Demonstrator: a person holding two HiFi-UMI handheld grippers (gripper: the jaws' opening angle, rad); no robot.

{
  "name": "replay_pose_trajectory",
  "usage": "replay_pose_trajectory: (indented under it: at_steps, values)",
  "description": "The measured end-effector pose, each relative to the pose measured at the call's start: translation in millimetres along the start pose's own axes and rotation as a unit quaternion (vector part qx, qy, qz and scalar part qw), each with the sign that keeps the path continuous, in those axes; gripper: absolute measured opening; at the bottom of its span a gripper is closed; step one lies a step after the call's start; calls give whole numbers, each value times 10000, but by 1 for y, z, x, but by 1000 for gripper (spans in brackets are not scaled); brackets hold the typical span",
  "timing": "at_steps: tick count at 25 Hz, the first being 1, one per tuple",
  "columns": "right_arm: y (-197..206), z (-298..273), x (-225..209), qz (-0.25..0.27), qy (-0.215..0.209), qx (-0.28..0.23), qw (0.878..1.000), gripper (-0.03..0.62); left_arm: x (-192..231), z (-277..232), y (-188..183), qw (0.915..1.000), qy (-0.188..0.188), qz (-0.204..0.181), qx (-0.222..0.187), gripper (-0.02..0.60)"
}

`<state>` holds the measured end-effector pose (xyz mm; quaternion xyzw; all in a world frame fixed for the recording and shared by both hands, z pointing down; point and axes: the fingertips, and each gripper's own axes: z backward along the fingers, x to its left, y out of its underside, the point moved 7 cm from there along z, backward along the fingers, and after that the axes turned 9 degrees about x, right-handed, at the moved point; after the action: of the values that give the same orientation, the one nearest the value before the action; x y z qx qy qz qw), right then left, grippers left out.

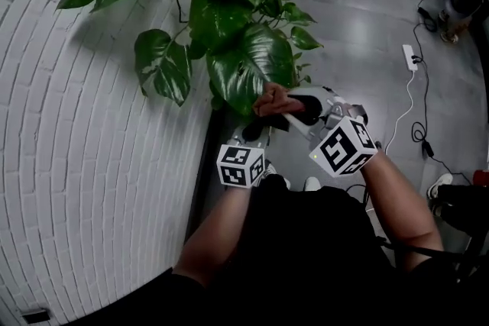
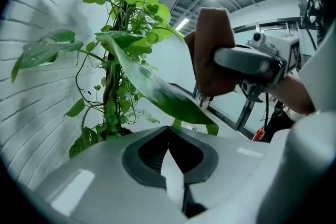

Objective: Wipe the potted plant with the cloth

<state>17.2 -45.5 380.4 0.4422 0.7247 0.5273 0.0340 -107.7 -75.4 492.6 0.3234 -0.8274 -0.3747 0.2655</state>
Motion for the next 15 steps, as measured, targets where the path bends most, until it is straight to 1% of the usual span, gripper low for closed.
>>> replay_pose_trajectory:
  at_steps: [4, 8, 10, 12, 15]
  values:
    - [-6, -24, -37, 165, 282, -47, 9995, 63, -3, -7, 0, 10000, -17, 56, -32, 17]
    - [-5, -51, -59, 313, 361, 50, 9988, 63, -5, -15, -2, 10000, -33, 45, -23, 17]
    - [-1, -63, -60, 423, 265, 138, 9987, 63, -4, -19, -1, 10000, -86, 27, -37, 17]
    - [4, -71, -54, 542, 104, 187, 9983, 63, -4, -21, -2, 9998, -121, 92, -95, 17]
    - [11, -74, -41, 702, -104, 244, 9972, 63, -7, -25, -6, 9998, -88, 82, -151, 17]
